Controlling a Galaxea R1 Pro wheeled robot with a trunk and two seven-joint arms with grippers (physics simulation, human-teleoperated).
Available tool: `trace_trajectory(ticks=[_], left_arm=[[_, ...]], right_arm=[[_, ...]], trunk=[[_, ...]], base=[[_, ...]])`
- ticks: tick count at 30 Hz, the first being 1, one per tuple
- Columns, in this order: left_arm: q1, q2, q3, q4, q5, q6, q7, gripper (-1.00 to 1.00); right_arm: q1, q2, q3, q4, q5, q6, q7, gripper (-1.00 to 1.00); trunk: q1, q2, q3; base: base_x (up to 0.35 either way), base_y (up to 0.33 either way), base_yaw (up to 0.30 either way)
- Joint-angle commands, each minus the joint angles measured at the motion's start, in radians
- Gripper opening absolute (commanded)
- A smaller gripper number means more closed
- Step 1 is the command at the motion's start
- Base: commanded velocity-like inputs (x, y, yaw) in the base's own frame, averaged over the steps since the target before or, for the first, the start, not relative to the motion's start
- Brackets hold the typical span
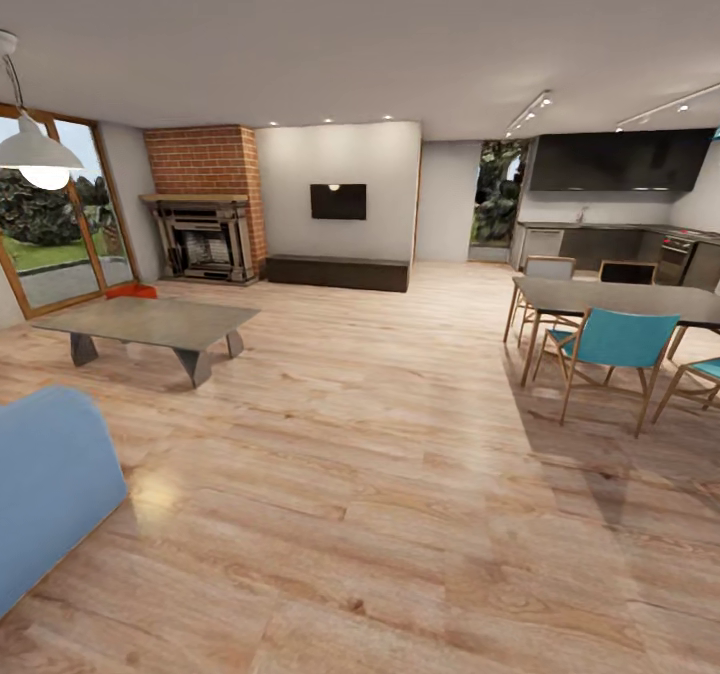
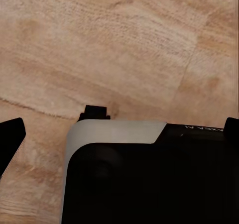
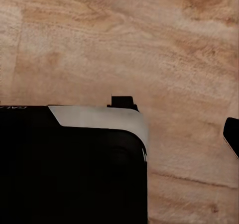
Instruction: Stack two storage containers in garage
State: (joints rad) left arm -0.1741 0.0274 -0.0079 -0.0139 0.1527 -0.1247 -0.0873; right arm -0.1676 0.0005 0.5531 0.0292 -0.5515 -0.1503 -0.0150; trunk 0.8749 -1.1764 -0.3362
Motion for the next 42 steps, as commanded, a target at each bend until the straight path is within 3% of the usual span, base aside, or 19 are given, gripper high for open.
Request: trace_trajectory(ticks=[1,42], left_arm=[[-0.001,0.0,-0.001,0.001,0.01,-0.003,-0.006,1.0],[-0.001,0.0,-0.001,0.002,0.01,-0.009,-0.005,1.0]], right_arm=[[-0.001,0.001,0.008,0.003,-0.007,-0.005,0.0,1.0],[-0.001,0.003,0.017,0.0,-0.004,-0.003,-0.013,1.0]], trunk=[[0.001,-0.001,-0.001],[0.001,-0.001,-0.001]], base=[[0.322,0.0,0.0],[0.322,0.0,0.0]])
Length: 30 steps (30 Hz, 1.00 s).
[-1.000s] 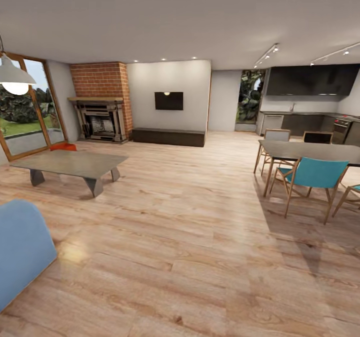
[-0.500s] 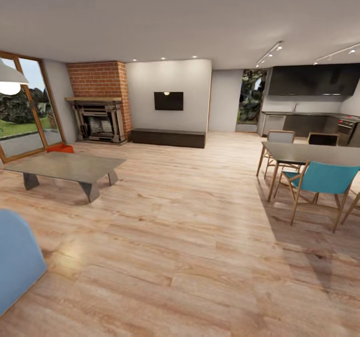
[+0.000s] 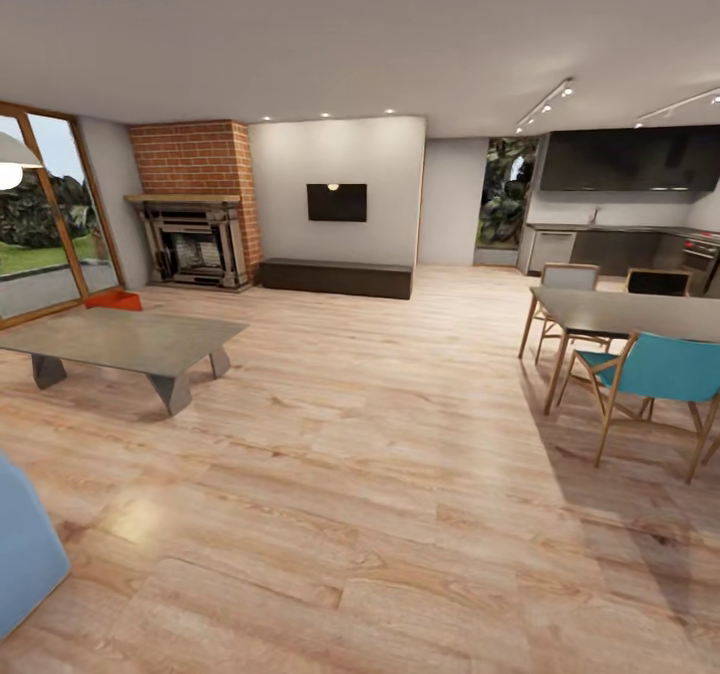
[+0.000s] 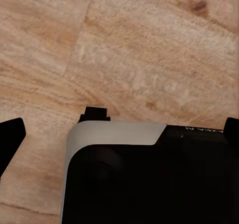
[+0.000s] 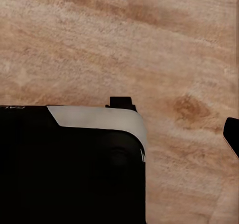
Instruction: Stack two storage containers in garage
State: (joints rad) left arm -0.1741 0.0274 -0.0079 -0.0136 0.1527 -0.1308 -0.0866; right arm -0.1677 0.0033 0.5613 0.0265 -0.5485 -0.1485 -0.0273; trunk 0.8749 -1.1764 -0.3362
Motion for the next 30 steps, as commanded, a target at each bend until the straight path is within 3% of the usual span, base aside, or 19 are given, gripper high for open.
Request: trace_trajectory(ticks=[1,30], left_arm=[[-0.001,0.0,-0.001,0.001,0.01,-0.003,-0.006,1.0],[-0.001,0.0,-0.001,0.001,0.01,-0.003,-0.006,1.0]], right_arm=[[-0.001,0.001,0.009,0.003,-0.007,-0.005,0.0,1.0],[-0.001,0.001,0.01,0.003,-0.007,-0.004,0.0,1.0]], trunk=[[0.001,-0.001,-0.001],[0.001,-0.001,-0.001]], base=[[0.322,0.0,0.0],[0.322,0.0,0.0]])
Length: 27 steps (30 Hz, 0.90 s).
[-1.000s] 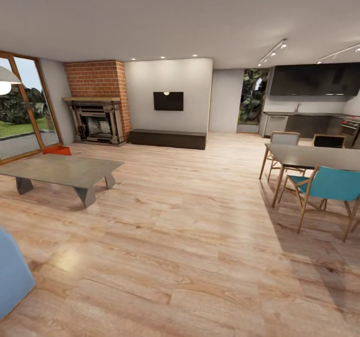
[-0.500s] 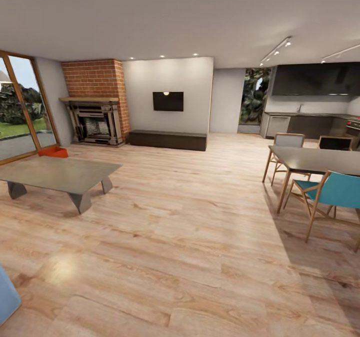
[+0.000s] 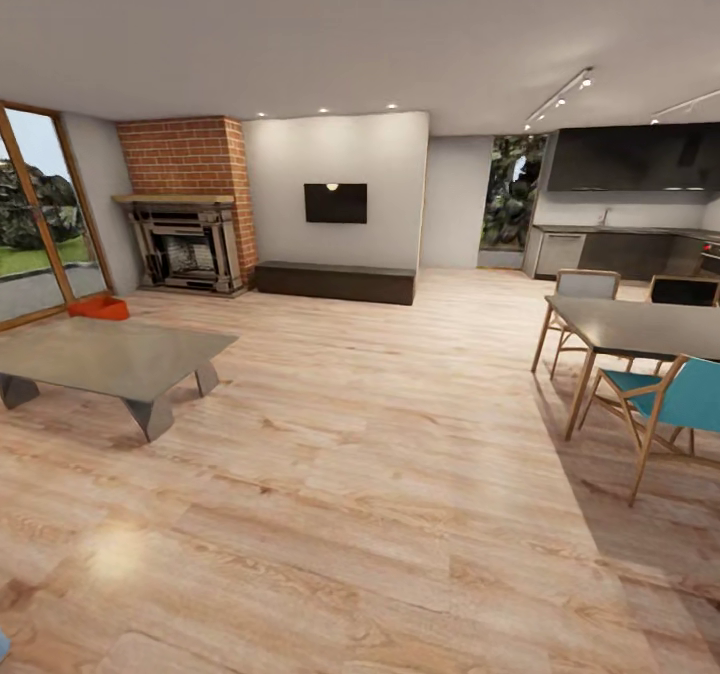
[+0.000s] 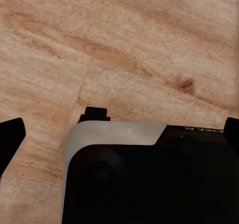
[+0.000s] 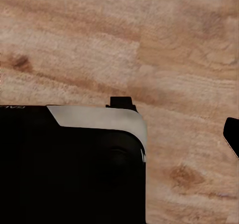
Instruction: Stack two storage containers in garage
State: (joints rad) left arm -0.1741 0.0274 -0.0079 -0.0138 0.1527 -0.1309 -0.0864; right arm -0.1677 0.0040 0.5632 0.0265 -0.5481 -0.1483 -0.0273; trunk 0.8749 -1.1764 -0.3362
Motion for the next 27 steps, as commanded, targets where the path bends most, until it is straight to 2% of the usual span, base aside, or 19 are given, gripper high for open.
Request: trace_trajectory(ticks=[1,27], left_arm=[[-0.001,0.0,-0.001,0.001,0.01,-0.003,-0.006,1.0],[-0.001,0.0,-0.001,0.001,0.008,-0.003,-0.006,1.0]], right_arm=[[-0.001,0.001,0.008,0.003,-0.007,-0.005,0.0,1.0],[-0.001,0.001,0.009,0.003,-0.007,-0.005,0.0,1.0]], trunk=[[0.001,-0.001,-0.001],[0.001,-0.001,-0.001]], base=[[0.322,0.0,0.0],[0.322,0.0,0.0]])
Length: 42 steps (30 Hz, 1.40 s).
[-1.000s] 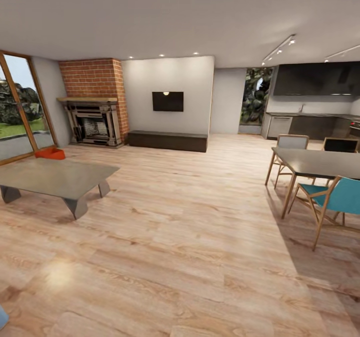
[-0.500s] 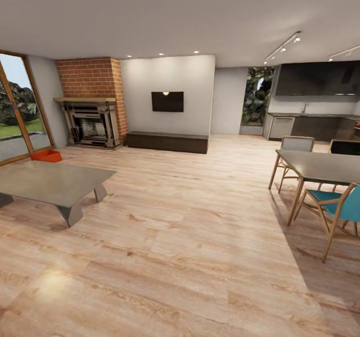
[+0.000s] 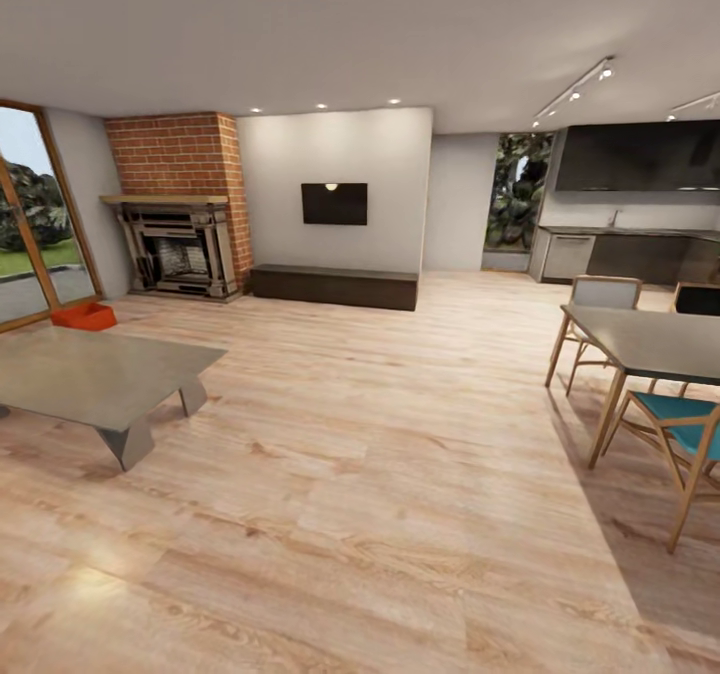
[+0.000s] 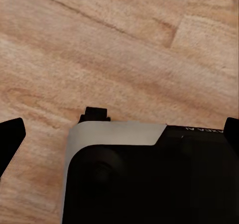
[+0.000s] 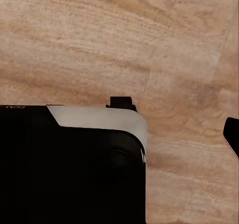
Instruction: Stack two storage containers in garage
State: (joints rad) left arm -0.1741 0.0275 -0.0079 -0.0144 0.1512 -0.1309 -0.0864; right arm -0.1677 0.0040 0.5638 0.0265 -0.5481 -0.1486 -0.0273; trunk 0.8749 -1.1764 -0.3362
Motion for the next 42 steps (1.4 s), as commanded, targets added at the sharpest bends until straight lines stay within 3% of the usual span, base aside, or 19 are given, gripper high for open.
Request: trace_trajectory(ticks=[1,42], left_arm=[[-0.001,0.0,-0.001,0.001,0.01,-0.003,-0.006,1.0],[-0.001,0.0,-0.001,0.001,0.01,-0.003,-0.006,1.0]], right_arm=[[-0.001,0.001,0.008,0.003,-0.007,-0.004,0.0,1.0],[-0.001,0.001,0.008,0.003,-0.007,-0.004,0.0,1.0]], trunk=[[0.001,-0.001,-0.001],[0.001,-0.001,-0.001]], base=[[0.322,0.0,0.0],[0.322,0.0,0.0]])
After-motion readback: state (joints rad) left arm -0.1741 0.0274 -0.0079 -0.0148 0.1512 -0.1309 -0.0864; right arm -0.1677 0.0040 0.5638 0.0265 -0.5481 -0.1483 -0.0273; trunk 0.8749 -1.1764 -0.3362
